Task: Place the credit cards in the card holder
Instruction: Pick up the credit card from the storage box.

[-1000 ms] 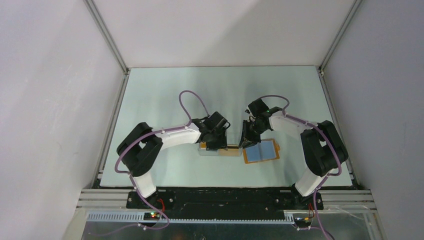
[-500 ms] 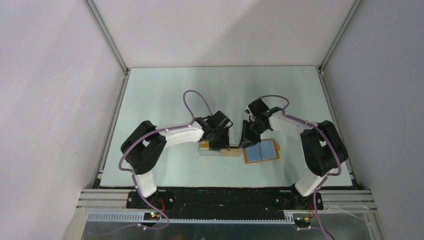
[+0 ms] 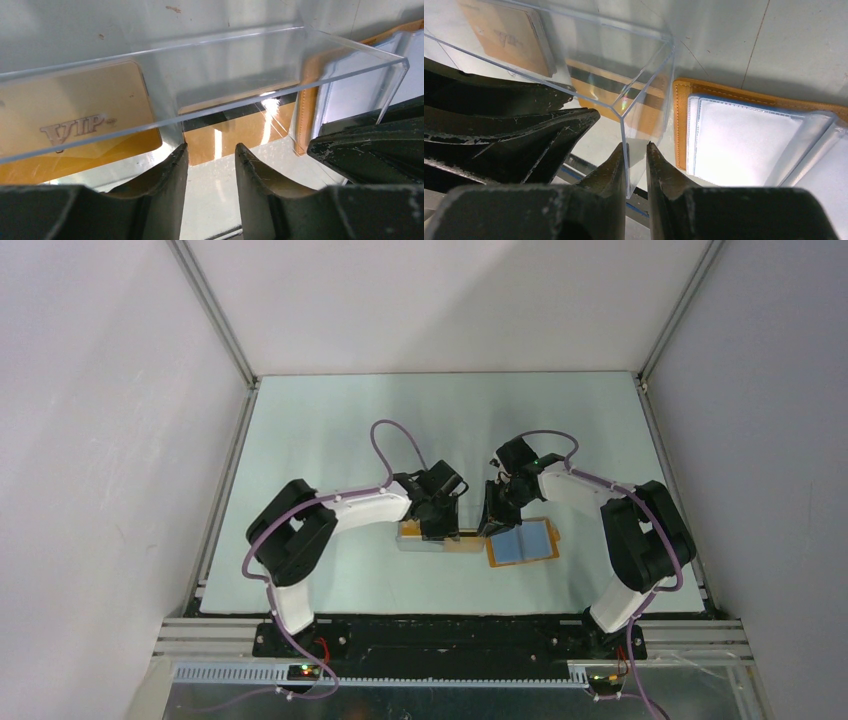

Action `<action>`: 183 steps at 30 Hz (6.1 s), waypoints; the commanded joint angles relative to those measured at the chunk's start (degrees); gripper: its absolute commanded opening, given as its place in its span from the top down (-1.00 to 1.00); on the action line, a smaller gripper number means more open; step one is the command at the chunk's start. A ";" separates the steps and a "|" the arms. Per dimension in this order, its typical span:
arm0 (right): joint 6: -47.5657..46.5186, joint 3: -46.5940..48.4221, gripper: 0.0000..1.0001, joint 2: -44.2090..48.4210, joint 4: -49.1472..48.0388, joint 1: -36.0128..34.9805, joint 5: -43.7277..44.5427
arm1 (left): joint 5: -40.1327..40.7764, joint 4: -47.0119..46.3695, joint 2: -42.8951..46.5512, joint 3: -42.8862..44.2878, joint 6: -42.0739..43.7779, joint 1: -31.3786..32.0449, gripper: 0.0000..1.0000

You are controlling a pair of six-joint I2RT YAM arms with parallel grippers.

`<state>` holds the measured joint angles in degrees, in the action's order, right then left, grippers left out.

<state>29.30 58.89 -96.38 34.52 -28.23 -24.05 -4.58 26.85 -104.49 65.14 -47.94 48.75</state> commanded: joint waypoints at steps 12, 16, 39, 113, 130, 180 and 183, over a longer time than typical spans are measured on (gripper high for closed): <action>-0.04 0.35 0.96 -1.59 -0.33 -0.51 -1.30 | -2.07 -5.52 8.77 -1.97 -1.14 0.74 0.32; -0.03 0.35 0.96 -1.70 -0.38 -0.42 -1.48 | -2.08 -5.63 10.28 -2.22 -1.33 0.74 0.33; -0.03 0.41 0.96 -2.19 -0.42 -0.22 -1.78 | 1.60 2.67 -2.23 -0.09 -0.32 1.20 -0.07; -1.28 1.12 0.75 2.52 1.00 0.43 -1.55 | 0.21 -2.79 1.95 -3.54 -0.54 -0.15 0.13; -1.26 1.42 0.94 1.85 1.30 0.11 -1.83 | 0.67 -2.41 5.06 -0.45 -0.53 1.69 0.80; -0.92 1.44 0.92 2.11 1.26 -0.45 -2.05 | -2.24 -3.36 6.17 0.46 -2.22 3.04 0.79; -0.91 1.44 0.91 2.16 1.30 -0.51 -2.12 | -2.34 -3.18 5.16 0.24 -1.99 2.97 0.74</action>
<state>28.45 59.11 -93.58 36.10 -27.97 -25.30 -8.29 23.11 -96.23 66.26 -50.02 51.37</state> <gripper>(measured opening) 0.088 0.098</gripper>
